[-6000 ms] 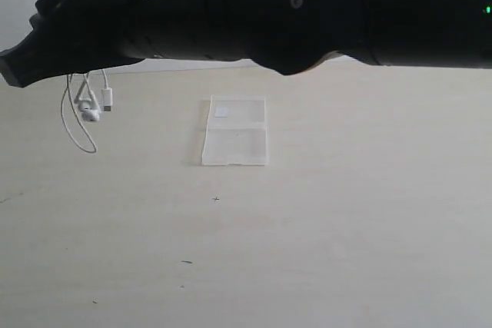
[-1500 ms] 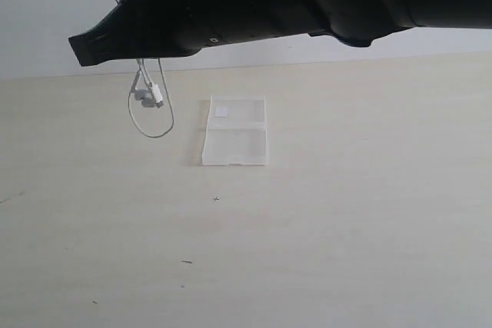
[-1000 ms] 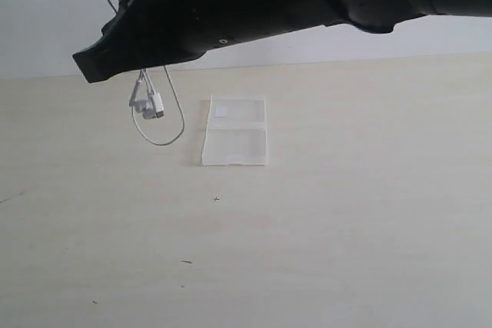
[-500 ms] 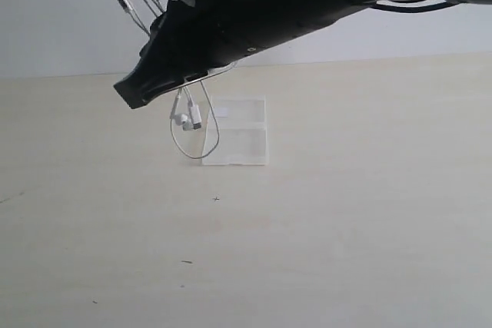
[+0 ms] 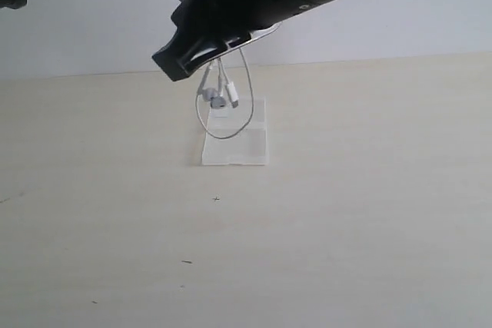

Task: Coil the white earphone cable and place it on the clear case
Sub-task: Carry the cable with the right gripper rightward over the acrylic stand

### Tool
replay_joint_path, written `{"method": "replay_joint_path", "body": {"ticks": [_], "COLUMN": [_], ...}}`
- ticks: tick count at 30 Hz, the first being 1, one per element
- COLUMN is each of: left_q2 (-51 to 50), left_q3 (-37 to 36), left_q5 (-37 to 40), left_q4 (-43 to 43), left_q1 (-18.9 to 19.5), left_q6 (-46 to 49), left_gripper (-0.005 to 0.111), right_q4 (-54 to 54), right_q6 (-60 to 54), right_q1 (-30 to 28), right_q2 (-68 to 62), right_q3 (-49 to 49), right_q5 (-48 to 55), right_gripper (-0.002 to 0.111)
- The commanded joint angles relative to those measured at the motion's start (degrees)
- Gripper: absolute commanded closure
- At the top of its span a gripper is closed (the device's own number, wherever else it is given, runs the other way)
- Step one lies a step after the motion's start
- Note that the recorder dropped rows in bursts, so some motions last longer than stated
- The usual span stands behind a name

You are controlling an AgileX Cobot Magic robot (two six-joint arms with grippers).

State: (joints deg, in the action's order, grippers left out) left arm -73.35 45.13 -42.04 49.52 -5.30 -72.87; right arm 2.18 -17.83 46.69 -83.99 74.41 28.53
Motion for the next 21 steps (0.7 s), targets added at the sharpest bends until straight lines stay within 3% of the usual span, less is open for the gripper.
{"method": "replay_joint_path", "body": {"ticks": [1, 8, 12, 16, 19, 21], "left_q2": [0.02, 0.02, 0.02, 0.02, 0.02, 0.02], "left_q3": [0.36, 0.36, 0.36, 0.36, 0.36, 0.36], "left_q5": [2.01, 4.21, 3.51, -0.18, -9.14, -10.81], "left_q4": [2.27, 7.41, 15.37, 19.80, 20.59, 20.59], "left_q1": [0.17, 0.17, 0.17, 0.17, 0.17, 0.17], "left_q6": [-0.86, -1.47, -2.65, -1.79, 2.04, 2.14], "left_gripper": [0.107, 0.107, 0.107, 0.107, 0.107, 0.107], "right_q4": [-8.24, -9.86, -10.22, -10.10, -9.69, -9.69], "right_q6": [5.60, 5.93, 5.93, 5.93, 5.85, 5.85], "right_q1": [-0.20, -0.20, -0.20, -0.20, -0.20, -0.20], "right_q2": [2.59, 5.26, 5.98, 5.98, 5.55, 4.56], "right_q3": [-0.27, -0.15, 2.75, 6.00, 6.63, 6.63], "right_q5": [2.66, 3.03, 3.89, 6.26, 6.97, 8.44], "right_gripper": [0.108, 0.108, 0.108, 0.108, 0.108, 0.108]}}
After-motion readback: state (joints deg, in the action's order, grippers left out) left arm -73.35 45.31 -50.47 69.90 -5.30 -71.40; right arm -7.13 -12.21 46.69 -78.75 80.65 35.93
